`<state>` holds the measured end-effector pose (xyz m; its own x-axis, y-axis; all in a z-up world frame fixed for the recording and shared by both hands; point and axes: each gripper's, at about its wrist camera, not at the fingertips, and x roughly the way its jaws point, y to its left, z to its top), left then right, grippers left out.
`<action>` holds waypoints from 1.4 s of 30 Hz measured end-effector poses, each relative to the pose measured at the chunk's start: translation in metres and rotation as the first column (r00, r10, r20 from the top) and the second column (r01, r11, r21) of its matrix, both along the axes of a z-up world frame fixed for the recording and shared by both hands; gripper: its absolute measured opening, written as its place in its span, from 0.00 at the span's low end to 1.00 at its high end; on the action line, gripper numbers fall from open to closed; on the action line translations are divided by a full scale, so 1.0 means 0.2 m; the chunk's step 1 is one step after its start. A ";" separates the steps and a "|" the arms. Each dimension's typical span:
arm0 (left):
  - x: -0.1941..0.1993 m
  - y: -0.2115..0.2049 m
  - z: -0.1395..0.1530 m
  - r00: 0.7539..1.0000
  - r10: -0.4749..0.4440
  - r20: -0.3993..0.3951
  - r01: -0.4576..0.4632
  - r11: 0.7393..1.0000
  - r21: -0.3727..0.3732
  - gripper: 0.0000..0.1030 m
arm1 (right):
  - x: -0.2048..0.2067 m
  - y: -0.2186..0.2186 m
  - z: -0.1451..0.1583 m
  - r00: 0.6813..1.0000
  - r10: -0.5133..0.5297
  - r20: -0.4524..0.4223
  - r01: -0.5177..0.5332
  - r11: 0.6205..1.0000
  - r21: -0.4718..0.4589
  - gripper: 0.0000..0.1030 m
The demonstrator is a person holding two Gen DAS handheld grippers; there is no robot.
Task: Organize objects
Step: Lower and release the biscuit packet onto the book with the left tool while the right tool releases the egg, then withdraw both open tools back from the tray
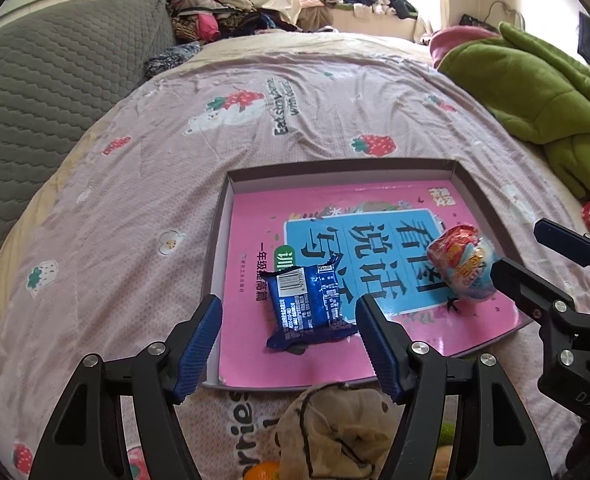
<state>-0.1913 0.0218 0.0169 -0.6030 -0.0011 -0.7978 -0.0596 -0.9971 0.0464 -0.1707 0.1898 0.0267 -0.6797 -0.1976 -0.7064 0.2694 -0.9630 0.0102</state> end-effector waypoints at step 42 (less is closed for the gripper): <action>0.52 -0.03 0.29 0.992 -0.034 -0.120 0.036 0.999 0.018 0.69 | 0.59 0.09 0.41 0.977 -0.007 -0.211 -0.004 0.999 -0.051 0.64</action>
